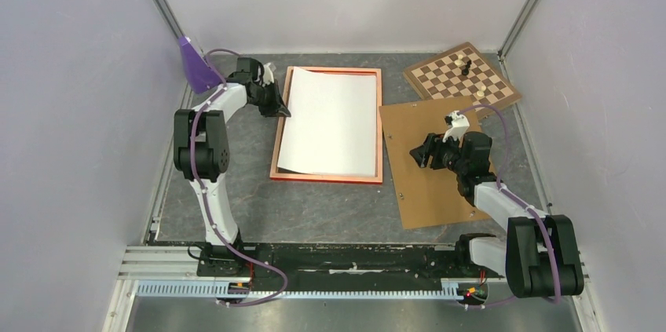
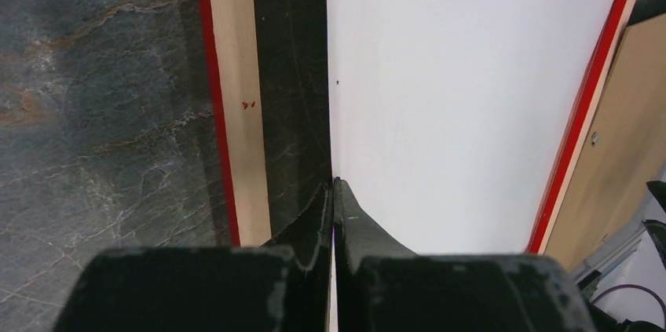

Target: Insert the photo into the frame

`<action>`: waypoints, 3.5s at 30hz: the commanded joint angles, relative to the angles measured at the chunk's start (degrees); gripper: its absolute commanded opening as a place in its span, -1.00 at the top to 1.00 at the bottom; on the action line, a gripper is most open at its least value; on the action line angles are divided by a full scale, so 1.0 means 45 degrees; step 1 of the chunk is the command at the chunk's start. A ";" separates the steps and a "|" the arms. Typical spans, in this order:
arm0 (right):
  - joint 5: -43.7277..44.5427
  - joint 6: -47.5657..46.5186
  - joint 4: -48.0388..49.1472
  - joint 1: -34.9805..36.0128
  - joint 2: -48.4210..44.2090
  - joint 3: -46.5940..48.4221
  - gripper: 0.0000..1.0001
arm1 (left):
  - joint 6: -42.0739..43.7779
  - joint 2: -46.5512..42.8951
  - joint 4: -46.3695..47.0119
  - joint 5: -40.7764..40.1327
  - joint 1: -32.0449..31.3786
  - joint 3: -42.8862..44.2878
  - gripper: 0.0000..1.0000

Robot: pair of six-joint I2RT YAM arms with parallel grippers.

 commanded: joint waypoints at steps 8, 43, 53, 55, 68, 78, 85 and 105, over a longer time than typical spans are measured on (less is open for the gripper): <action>-0.0107 -0.0152 0.0445 -0.0079 -0.0180 0.0122 -0.25 | -0.0688 -0.0842 0.0979 -0.0217 -0.0002 -0.0247 0.95; -0.0181 -0.0130 0.0506 -0.0157 -0.0230 0.0042 -0.26 | -0.0761 -0.0312 0.1214 -0.0843 -0.0348 -0.0579 0.93; -0.0224 -0.0128 0.0523 -0.0157 -0.0201 0.0043 -0.26 | -0.0738 -0.0326 0.1269 -0.1210 -0.0348 -0.0732 0.95; -0.0224 -0.0127 0.0523 -0.0159 -0.0184 0.0071 -0.26 | -0.0746 -0.0383 0.1321 -0.1270 -0.0348 -0.0845 0.95; -0.0243 -0.0131 0.0504 -0.0175 -0.0202 0.0061 -0.26 | -0.0811 -0.0157 0.1428 -0.1294 -0.0349 -0.0774 0.95; -0.0267 -0.0108 0.0621 -0.0196 -0.0202 -0.0018 -0.26 | -0.0806 -0.0270 0.1367 -0.1601 -0.0349 -0.0929 0.70; -0.0282 -0.0109 0.0611 -0.0196 -0.0257 -0.0018 -0.27 | -0.0763 -0.0501 0.1342 -0.1811 -0.0348 -0.0930 0.27; -0.0258 -0.0234 0.0583 -0.0269 -0.0405 -0.0008 -0.27 | -0.0384 -0.2025 0.1350 -0.1979 -0.0348 -0.0950 -0.32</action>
